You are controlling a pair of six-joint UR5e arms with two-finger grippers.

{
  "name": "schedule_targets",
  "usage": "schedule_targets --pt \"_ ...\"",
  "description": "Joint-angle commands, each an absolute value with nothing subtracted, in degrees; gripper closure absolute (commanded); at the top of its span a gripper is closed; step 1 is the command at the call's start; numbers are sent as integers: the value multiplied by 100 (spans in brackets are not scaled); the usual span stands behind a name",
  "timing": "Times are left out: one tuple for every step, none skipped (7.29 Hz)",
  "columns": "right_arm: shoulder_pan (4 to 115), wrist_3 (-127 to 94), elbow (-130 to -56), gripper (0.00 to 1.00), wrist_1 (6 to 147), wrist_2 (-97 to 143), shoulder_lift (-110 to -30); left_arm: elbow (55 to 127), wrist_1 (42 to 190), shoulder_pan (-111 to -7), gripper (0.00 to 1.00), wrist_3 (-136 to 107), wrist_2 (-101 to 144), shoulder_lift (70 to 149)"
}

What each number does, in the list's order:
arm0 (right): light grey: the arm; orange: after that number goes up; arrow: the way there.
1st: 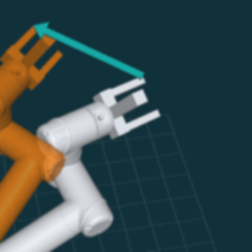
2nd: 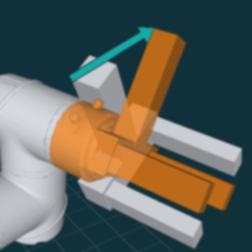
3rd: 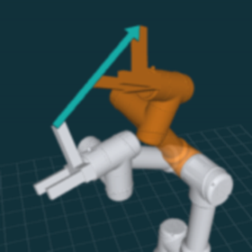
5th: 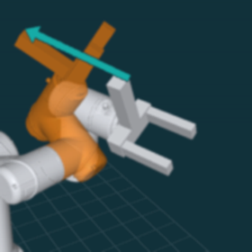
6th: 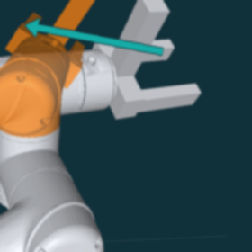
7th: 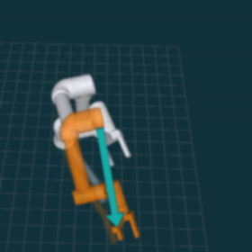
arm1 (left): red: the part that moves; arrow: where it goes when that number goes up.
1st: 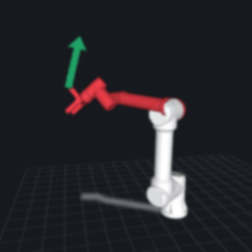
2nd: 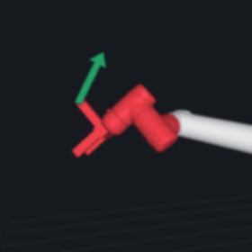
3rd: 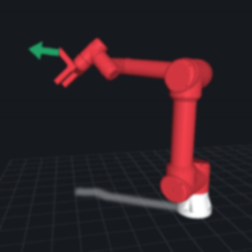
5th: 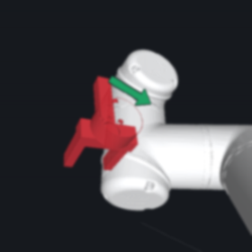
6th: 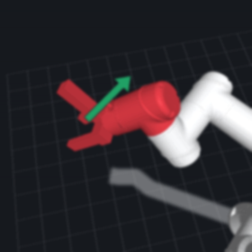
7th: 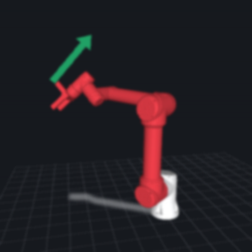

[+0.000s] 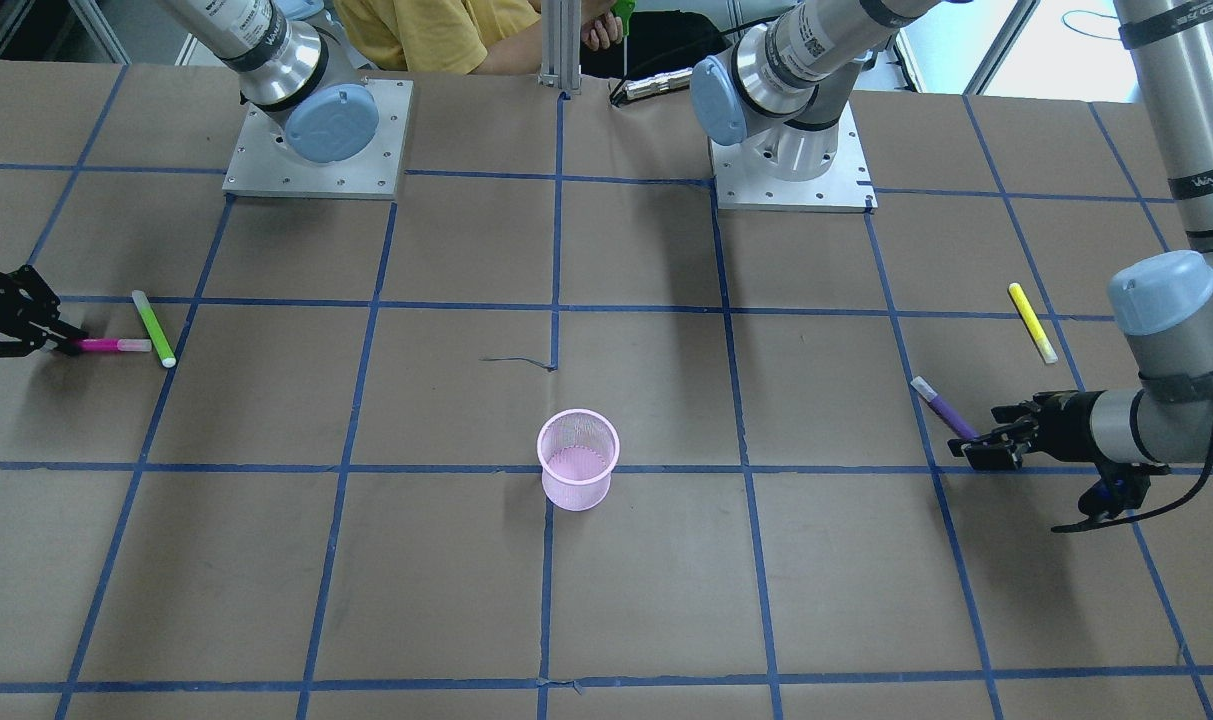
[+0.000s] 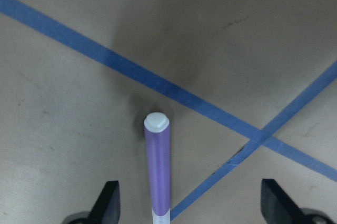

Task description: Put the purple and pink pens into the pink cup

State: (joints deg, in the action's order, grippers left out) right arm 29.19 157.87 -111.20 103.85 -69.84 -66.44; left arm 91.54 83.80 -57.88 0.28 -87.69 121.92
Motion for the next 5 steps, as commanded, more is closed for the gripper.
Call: schedule_targets --pt "2918 15594 -11022 100 10345 -6996 -6723 9106 8376 -5757 14 53 -8780 12260" --pt "2918 15287 -10787 100 10310 -6996 -6924 9105 8376 -5757 14 53 -8780 12322" --pt "2953 14910 -10523 100 10249 -6987 -7195 9132 8376 -5731 15 61 -8772 12357" --pt "3031 14645 -10460 100 10239 -6987 -7616 9132 8376 -5678 23 70 -8754 12375" --pt "3337 14190 -10485 100 10100 -6996 -8160 9123 8376 -5678 27 36 -8754 12375"
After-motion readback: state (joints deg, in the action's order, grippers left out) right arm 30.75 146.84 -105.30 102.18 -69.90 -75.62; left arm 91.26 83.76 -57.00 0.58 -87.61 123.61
